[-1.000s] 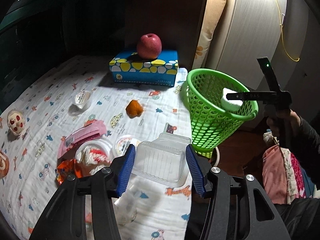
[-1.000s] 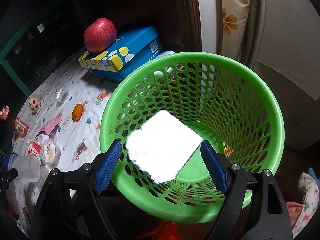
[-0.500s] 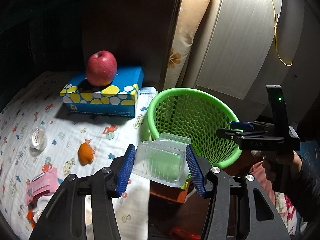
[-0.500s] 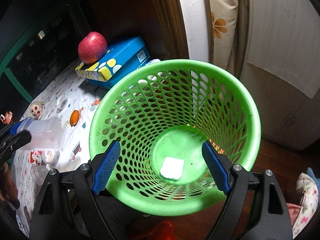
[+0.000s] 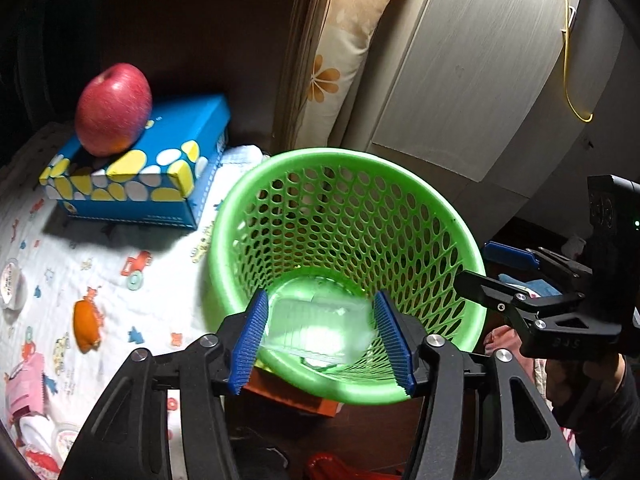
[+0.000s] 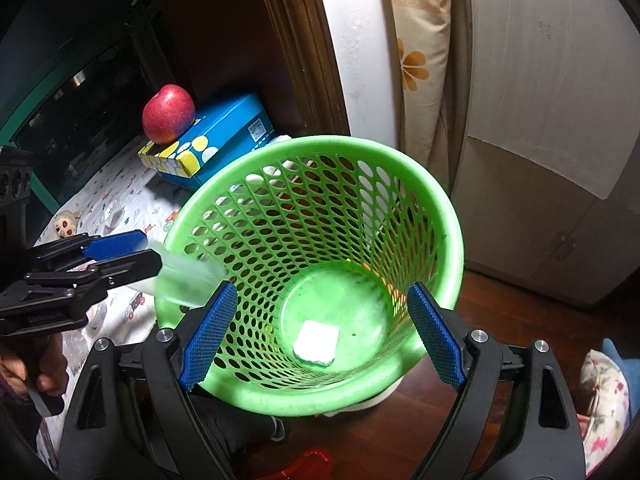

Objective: Collect trash
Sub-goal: 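Open the right gripper over the basket while the left gripper lowers the clear box in, then move the left gripper to the second clear rectangular container and close on it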

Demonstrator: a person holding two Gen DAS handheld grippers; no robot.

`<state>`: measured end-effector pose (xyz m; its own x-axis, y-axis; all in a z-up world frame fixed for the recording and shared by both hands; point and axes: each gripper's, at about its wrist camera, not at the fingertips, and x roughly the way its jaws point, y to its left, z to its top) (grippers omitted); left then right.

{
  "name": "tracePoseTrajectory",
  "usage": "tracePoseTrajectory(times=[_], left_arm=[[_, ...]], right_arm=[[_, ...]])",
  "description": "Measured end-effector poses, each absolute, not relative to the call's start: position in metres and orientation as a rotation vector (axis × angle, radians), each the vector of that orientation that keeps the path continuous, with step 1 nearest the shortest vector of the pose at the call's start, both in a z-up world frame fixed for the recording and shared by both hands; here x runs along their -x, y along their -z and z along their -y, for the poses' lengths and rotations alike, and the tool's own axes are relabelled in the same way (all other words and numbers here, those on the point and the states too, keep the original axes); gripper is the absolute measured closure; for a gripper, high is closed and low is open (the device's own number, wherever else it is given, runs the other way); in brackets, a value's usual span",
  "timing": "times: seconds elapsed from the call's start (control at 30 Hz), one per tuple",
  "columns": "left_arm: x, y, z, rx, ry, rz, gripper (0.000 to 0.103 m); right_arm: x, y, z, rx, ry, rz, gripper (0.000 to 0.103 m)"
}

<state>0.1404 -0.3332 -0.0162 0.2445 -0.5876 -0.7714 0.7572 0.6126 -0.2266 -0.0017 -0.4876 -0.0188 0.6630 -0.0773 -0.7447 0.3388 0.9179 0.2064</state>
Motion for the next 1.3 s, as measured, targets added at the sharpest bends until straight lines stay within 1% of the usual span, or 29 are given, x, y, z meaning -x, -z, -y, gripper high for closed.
tracePoseTrajectory(times=[0.03,0.07,0.23,0.4,0.67,1.03,1.13,1.3], left_arm=[[-0.14,0.018,0.333,-0.202,0.925,-0.951,0.04],[-0.14,0.019,0.333,-0.193,0.929,-0.951,0.039],[-0.133,0.016,0.319,-0.18,0.89,-0.933,0.039],[-0.128,0.01,0.282,-0.152,0.786,-0.918,0.039],[-0.122,0.006,0.198,-0.11,0.579,-0.912,0.039],[-0.112,0.006,0.063,0.028,0.337,-0.908,0.039],[-0.113,0.011,0.025,0.101,0.259,-0.934,0.039],[-0.12,0.031,-0.023,0.259,0.087,-1.042,0.039]], right_arm=[[0.003,0.019,0.488,-0.347,0.241,-0.816,0.017],[0.003,0.02,0.489,-0.348,0.241,-0.816,0.017],[0.005,0.018,0.482,-0.341,0.226,-0.814,0.017],[-0.001,0.014,0.466,-0.327,0.187,-0.804,0.017],[-0.023,0.012,0.422,-0.291,0.106,-0.819,0.017],[-0.046,0.006,0.35,-0.222,-0.014,-0.825,0.017],[-0.051,0.006,0.333,-0.205,-0.039,-0.832,0.017],[-0.057,0.008,0.311,-0.188,-0.077,-0.843,0.017]])
